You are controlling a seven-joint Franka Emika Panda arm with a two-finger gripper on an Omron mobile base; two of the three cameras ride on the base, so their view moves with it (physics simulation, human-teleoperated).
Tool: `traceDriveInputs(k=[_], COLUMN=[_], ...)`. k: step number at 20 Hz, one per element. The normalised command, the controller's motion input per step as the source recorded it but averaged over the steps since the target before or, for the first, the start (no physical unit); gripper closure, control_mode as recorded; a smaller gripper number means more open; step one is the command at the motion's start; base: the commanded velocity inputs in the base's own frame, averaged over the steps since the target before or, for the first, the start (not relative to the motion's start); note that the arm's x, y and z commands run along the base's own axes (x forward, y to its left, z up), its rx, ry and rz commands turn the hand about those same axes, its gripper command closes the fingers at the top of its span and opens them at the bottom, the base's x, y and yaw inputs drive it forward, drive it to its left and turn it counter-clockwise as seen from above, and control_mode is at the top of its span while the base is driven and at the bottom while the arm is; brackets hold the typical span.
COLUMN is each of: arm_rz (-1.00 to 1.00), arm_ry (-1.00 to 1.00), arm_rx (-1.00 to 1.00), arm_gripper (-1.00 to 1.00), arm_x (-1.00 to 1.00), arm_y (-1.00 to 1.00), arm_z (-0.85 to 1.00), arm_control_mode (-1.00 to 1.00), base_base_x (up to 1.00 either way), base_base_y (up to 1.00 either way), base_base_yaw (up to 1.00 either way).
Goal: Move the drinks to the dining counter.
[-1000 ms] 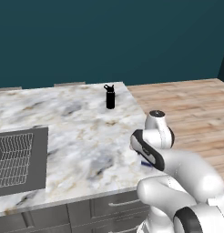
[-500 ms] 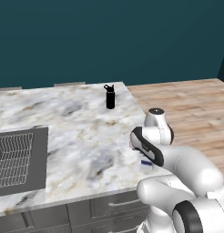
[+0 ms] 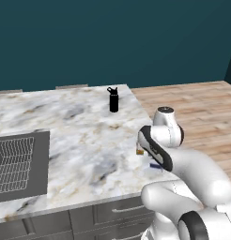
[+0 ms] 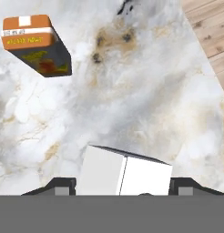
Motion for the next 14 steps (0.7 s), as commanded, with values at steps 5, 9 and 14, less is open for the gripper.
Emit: traceDriveInputs(k=[5,9,14], arm_rz=[0.00,0.00,0.00], arm_ry=[-0.02,-0.06,-0.01], arm_rx=[0.03,0.01,0.00], arm_gripper=[1.00,1.00,1.00], arm_x=[-0.43,-0.48,-0.42], arm_y=[-0.07,0.01,0.03], arm_z=[0.58,0.74,0.81], arm_control_mode=[-1.00,-1.00,-1.00], base_base_x=[0.00,0.00,0.00], base_base_y=[0.00,0.00,0.00], base_base_yaw=[0.00,0.00,0.00])
